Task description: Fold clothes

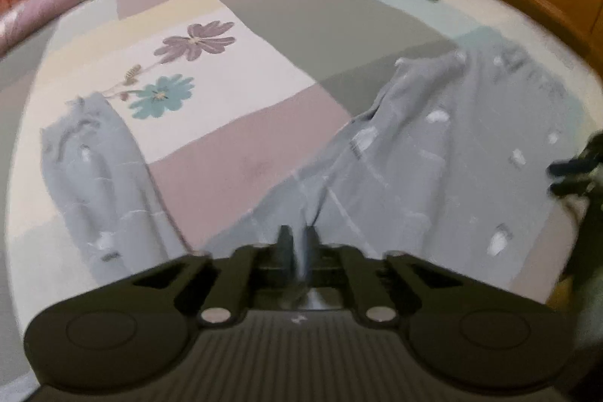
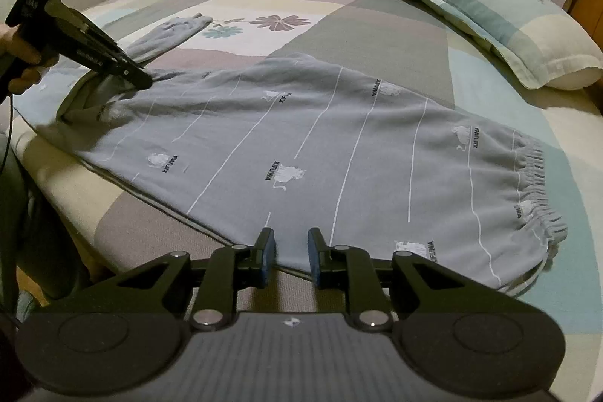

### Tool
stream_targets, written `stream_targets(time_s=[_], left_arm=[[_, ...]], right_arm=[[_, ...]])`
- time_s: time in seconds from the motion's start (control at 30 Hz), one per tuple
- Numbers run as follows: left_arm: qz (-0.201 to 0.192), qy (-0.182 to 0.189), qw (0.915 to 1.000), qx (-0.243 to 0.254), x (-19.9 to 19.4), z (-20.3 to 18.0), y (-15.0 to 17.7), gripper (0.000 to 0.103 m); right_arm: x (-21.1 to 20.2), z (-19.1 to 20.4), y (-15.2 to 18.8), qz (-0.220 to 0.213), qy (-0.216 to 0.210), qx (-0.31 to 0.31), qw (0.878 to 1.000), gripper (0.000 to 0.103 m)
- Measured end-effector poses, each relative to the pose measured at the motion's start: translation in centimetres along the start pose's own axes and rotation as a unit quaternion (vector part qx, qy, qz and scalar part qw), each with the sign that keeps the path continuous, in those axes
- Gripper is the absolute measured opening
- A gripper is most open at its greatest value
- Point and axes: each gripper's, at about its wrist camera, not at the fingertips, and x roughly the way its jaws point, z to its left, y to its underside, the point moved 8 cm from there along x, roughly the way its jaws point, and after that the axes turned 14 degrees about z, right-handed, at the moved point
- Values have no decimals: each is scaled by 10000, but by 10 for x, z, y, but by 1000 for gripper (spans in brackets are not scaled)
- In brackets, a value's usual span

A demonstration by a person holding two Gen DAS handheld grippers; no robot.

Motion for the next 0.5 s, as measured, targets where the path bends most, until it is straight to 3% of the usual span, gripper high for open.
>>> stream_targets(time_s=[0.33, 0.4, 0.5], left_arm=[[-230, 90, 9961, -846, -7, 30, -6, 15], [-289, 63, 9951, -940, -13, 34, -8, 21], [-369, 231, 9912, -1251, -23, 44, -13, 22]], right_arm=[[0, 2, 0, 11, 100, -56, 9999, 24], [-2, 1, -2, 62, 114, -51, 9999, 26], [-10, 1, -11, 6, 163, -116, 9998, 32]])
